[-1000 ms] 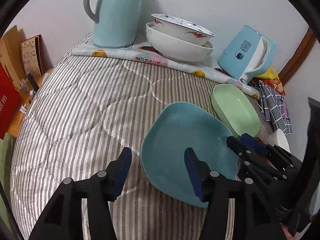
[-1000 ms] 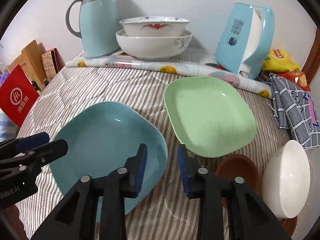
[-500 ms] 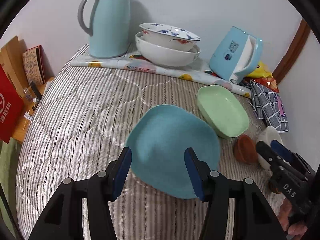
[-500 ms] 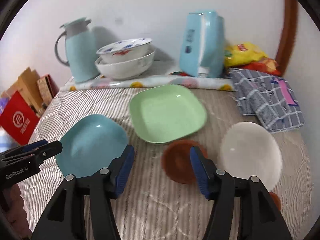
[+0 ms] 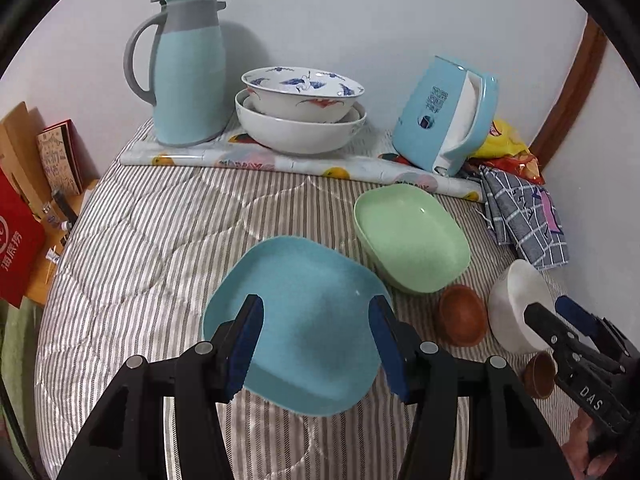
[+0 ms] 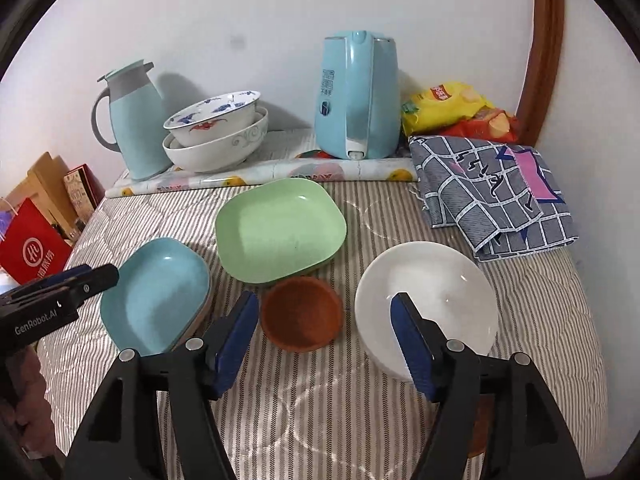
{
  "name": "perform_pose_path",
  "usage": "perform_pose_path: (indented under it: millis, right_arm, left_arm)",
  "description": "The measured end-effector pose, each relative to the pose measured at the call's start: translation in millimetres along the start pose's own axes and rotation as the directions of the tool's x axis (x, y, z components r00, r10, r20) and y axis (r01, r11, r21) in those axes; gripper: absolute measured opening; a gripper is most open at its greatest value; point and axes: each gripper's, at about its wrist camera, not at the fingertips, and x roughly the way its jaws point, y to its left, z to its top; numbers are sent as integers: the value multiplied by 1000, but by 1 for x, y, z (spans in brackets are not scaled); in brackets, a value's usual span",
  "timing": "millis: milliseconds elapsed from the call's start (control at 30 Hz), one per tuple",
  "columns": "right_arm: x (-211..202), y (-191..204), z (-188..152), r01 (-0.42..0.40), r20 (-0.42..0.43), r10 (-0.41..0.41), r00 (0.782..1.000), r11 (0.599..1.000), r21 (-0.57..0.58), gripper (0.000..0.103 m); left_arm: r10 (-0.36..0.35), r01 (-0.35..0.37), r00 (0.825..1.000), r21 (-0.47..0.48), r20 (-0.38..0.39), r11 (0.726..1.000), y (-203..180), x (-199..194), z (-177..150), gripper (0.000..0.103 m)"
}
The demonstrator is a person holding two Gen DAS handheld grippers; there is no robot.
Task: Organize plates and bowls
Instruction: 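Move both grippers to the light-green plate rim and close on it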
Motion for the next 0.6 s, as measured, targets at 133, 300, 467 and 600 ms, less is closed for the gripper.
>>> perform_pose_path:
  millis: [133,300,467,600]
  right_arm:
    - [4,-5,8,-19,-8,19,1000,1000,17,68]
    - [16,-9,19,-17,-26,17,1000,1000,25,68]
    - [34,-10,30,-18,-46,19,999,1000,22,68]
    - [51,-11,37,11,-56,-10,998,1000,11,68]
  left_arm:
    - [-4,4,1000,0,6,1000,-4,4,10,52]
    - [-14,14,1000,7,6,1000,-11,14,22,52]
    - [-24,24,1000,10,-13,1000,-16,32,31,52]
    - [-30,31,999,8,-38,999,-18,50,37,52]
